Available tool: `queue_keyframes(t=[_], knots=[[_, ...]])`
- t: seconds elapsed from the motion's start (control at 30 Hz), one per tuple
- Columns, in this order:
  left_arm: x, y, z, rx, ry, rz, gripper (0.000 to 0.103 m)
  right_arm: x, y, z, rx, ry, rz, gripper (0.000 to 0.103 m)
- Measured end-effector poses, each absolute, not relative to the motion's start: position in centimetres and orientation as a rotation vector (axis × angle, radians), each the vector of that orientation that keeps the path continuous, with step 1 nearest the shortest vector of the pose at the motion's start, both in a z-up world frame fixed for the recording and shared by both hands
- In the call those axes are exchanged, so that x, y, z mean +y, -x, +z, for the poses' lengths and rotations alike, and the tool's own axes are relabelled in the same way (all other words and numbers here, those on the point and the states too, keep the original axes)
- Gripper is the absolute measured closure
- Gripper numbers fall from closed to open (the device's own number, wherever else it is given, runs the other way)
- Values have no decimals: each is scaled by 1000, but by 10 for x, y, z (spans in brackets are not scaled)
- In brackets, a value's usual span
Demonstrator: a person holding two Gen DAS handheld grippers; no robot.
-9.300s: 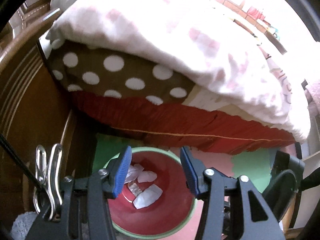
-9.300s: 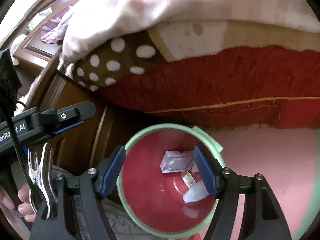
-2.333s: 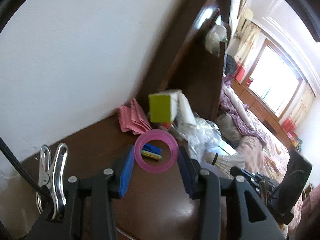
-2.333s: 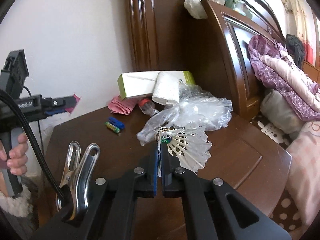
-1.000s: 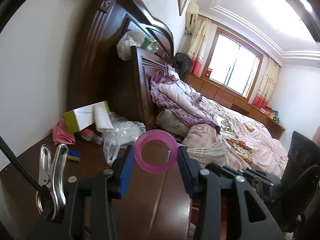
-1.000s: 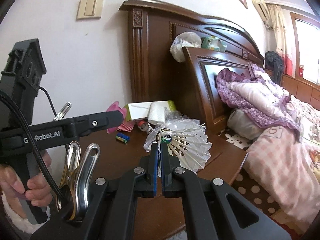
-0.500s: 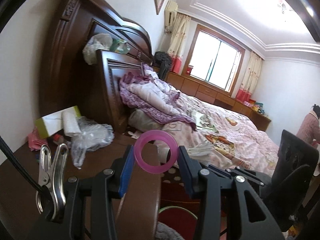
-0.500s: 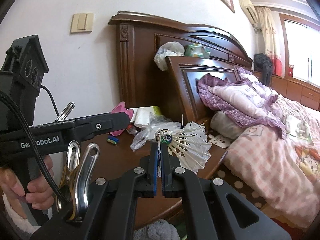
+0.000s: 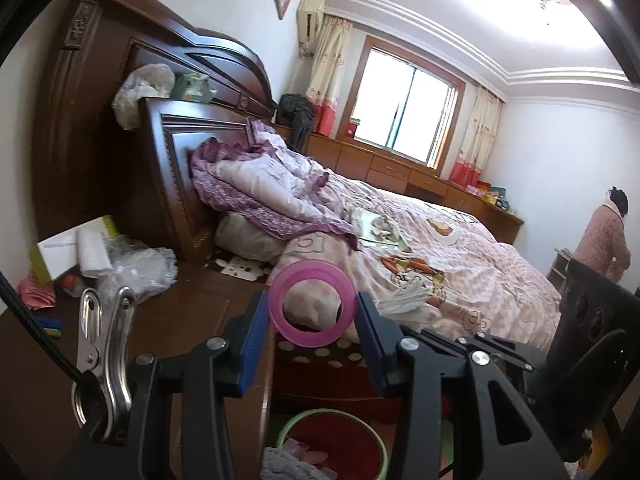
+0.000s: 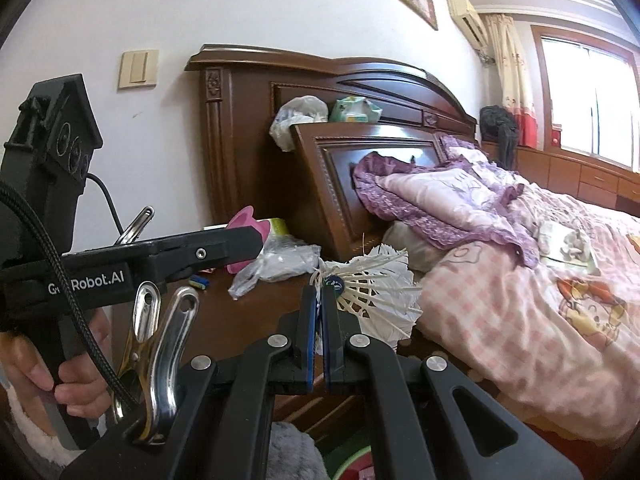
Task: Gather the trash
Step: 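Carry the shuttlecock and pink ring with both grippers back over the red bin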
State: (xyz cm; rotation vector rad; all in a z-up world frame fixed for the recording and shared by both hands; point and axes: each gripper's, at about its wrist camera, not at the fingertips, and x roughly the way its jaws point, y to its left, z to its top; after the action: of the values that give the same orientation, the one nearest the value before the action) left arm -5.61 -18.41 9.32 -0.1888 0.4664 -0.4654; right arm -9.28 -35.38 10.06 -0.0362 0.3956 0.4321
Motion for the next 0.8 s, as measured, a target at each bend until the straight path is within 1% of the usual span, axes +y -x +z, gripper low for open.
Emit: queue_keyframes(t=[0.23, 0.57, 0.8], knots=[[-206, 51, 88, 479, 229, -523, 58, -379, 94, 95, 406, 6, 393, 100], [-238, 44, 79, 501, 196, -577, 58, -417, 96, 86, 417, -28, 327, 100], [-257, 31, 53, 568, 145, -575, 58, -443, 96, 62, 453, -84, 307, 100]])
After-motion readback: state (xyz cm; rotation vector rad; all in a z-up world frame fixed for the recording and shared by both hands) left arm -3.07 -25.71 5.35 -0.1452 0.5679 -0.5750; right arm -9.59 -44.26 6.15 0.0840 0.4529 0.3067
